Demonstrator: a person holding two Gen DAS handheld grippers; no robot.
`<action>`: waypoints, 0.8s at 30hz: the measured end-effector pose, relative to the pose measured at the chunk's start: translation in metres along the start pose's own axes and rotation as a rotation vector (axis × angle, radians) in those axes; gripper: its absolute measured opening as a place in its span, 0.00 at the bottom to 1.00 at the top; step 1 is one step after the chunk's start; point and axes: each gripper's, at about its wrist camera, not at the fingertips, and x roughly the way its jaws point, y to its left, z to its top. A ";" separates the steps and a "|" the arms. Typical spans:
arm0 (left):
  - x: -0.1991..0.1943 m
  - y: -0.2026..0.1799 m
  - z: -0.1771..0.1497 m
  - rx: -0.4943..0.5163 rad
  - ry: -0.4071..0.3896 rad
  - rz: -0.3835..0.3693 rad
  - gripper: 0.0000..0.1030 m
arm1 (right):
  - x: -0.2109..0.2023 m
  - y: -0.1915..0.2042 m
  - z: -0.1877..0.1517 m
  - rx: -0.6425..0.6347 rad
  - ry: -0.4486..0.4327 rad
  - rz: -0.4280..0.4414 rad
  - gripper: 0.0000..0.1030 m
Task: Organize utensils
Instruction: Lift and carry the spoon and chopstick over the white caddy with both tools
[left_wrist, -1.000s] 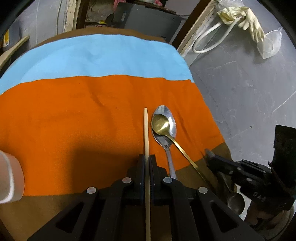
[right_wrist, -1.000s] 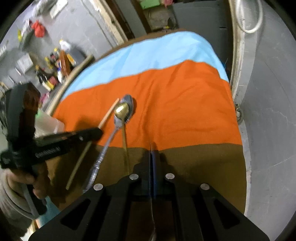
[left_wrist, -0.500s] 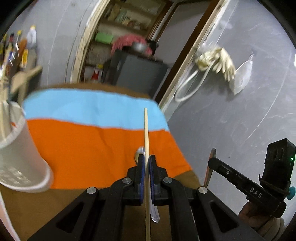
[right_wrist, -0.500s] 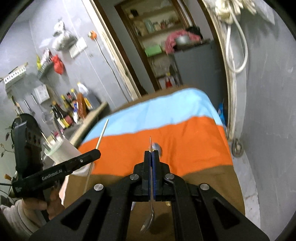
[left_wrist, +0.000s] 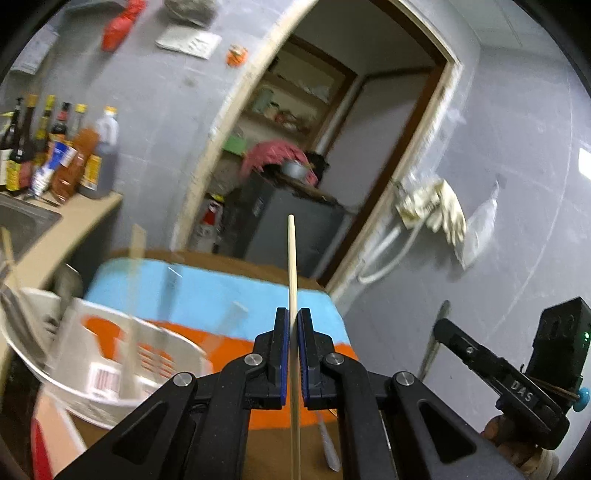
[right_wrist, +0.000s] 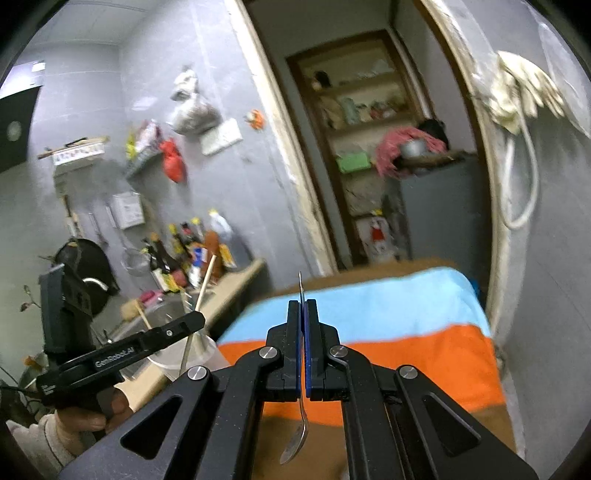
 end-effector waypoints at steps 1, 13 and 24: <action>-0.006 0.007 0.004 -0.009 -0.017 0.011 0.05 | 0.004 0.010 0.004 -0.007 -0.013 0.021 0.02; -0.051 0.102 0.050 -0.124 -0.206 0.170 0.05 | 0.041 0.088 0.031 -0.076 -0.099 0.176 0.02; -0.044 0.157 0.050 -0.188 -0.300 0.211 0.05 | 0.087 0.123 0.014 -0.104 -0.092 0.205 0.02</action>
